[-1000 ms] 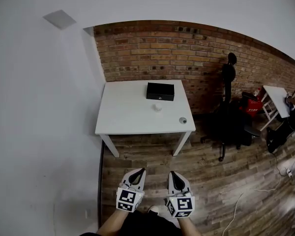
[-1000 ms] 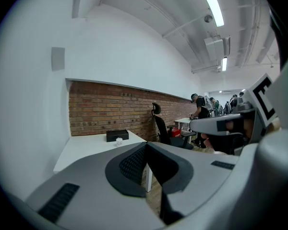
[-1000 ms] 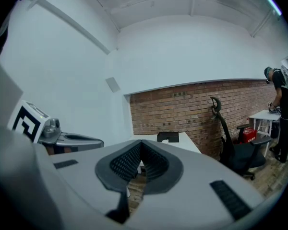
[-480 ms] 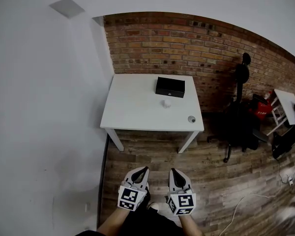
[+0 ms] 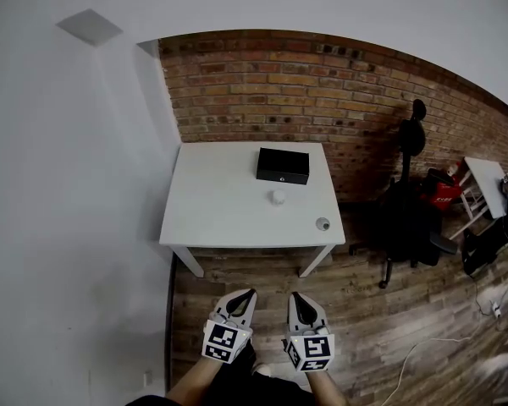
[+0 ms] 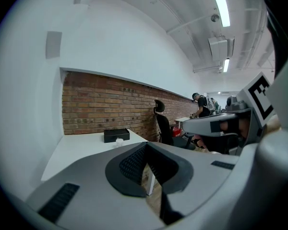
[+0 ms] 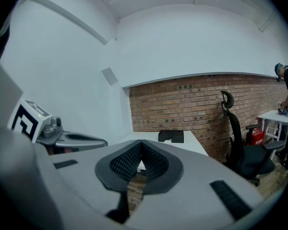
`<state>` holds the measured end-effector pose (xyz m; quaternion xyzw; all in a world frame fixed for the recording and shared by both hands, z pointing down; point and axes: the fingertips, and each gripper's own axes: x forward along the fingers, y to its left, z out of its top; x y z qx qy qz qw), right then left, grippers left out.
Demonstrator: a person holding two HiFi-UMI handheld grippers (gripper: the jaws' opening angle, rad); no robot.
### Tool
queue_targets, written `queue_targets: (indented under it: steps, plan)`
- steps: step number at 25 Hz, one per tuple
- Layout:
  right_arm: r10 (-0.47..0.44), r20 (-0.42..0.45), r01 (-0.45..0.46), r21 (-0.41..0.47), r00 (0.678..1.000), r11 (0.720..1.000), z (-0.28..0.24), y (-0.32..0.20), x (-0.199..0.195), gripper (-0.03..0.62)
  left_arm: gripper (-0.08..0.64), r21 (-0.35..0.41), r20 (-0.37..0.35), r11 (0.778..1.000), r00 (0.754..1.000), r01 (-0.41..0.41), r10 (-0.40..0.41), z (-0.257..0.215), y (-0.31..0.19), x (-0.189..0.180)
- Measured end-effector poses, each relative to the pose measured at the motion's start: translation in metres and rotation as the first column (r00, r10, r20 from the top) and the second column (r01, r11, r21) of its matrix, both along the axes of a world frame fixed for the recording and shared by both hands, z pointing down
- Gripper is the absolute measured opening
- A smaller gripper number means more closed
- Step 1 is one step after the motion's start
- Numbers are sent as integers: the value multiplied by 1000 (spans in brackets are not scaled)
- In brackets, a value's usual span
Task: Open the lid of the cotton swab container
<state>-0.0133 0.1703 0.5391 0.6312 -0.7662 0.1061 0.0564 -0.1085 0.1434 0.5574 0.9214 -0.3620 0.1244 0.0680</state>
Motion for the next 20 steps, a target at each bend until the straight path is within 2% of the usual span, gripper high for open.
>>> queue_targets:
  steps: [9,20]
  plan:
    - [40,-8,-40,-5,999,999,-3,-74,11,18,11,-10,-8,999,999,-37,37,2,-75,9]
    - [56,-9,-56,-13,998,998,0,-144,-3,18,11,-30,-5,998,999,-50,50,12,-140,-5]
